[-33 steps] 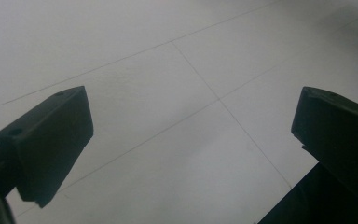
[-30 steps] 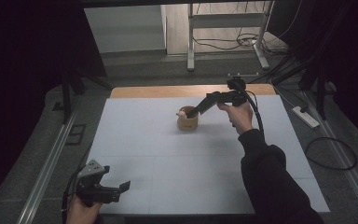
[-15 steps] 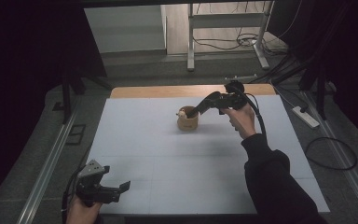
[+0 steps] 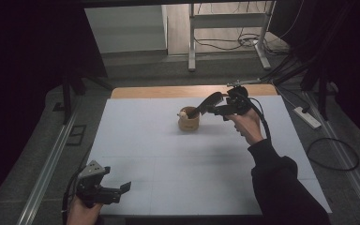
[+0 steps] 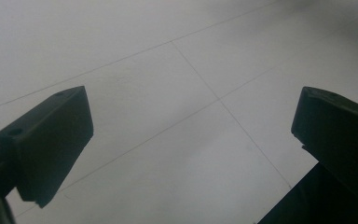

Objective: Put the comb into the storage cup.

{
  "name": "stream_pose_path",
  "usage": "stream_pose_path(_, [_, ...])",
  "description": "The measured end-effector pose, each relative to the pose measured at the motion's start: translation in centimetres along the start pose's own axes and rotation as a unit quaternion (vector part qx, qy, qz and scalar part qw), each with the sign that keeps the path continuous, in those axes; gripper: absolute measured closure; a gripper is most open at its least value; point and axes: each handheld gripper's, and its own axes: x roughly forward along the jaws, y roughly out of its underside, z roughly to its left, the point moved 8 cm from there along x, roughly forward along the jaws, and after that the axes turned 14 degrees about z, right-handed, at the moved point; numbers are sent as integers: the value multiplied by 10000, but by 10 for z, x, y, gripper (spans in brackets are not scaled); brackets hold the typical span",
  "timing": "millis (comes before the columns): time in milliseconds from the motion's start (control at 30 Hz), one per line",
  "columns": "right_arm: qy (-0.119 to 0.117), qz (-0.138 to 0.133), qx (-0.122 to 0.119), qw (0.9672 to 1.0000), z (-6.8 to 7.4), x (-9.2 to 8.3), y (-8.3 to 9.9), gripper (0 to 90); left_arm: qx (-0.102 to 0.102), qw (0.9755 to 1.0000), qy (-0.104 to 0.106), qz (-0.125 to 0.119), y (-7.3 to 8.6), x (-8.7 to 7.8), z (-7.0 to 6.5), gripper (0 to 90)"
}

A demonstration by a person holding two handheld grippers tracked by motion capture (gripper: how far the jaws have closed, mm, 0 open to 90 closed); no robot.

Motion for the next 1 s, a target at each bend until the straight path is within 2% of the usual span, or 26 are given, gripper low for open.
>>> stream_pose_path(600, [61, -64, -393, 9992, 14, -12, 22, 4, -3, 10000, -16, 3, 1, 0, 0, 0])
stream_pose_path(733, [105, -111, -447, 9989, 16, -11, 28, 3, -14, 10000, -17, -5, 1, -1, 0, 0])
stream_pose_path(1000, [208, -12, -627, 9978, 22, -8, 36, 0, -6, 10000, -5, -13, 2, -1, 0, 0])
